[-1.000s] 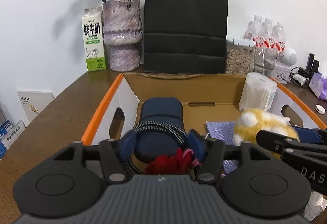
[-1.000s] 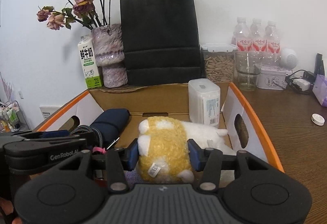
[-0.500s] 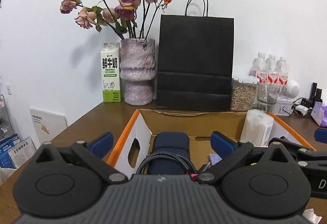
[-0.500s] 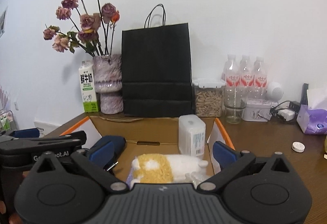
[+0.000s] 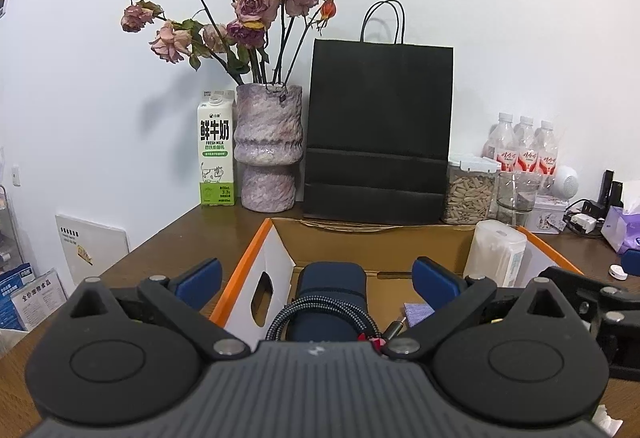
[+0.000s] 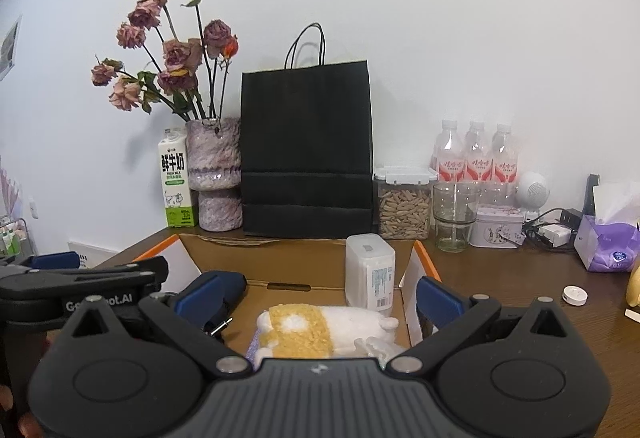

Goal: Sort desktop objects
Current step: 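Carry the red rose and plush dog into the cardboard box and release both, then move both grippers back to the white cap and crumpled tissue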

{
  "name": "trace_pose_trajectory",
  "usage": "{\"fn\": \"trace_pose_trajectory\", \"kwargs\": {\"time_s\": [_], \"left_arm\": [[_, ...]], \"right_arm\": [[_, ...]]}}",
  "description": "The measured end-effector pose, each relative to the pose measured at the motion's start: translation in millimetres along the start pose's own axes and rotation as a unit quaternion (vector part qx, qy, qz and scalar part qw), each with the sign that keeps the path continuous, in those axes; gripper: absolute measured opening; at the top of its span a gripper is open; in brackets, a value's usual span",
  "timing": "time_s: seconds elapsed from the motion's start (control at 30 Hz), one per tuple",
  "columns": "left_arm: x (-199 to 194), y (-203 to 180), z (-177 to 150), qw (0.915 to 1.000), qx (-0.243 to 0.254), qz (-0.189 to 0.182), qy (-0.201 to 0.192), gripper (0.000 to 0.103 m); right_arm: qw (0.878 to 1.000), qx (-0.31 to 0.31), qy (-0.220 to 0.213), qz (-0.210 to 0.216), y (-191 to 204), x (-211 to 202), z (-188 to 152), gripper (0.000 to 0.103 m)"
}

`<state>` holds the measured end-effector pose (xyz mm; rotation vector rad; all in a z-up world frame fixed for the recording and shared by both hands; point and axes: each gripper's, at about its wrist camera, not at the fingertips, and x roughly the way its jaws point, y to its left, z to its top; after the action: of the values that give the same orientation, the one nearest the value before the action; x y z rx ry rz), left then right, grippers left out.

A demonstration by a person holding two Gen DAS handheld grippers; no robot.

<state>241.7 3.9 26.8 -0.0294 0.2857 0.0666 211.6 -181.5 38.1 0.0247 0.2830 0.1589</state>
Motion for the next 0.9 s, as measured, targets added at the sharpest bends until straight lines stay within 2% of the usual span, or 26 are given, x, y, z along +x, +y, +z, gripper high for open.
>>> {"fn": "trace_pose_trajectory", "kwargs": {"time_s": [0.4, 0.7, 0.9], "left_arm": [[-37.3, 2.8, -21.4, 0.9983, 0.036, -0.008, -0.046, 0.103], [-54.5, 9.9, -39.8, 0.9985, 0.044, -0.001, -0.032, 0.103], [-74.1, 21.2, -50.3, 0.9995, 0.023, 0.014, -0.015, 0.103]], "right_arm": [[0.999, -0.042, -0.023, -0.006, 5.6, -28.1, -19.6, 0.103], [0.999, -0.03, 0.0, -0.011, -2.6, -39.6, -42.0, 0.103], [1.0, -0.006, 0.02, -0.006, -12.5, -50.2, -51.7, 0.103]]}}
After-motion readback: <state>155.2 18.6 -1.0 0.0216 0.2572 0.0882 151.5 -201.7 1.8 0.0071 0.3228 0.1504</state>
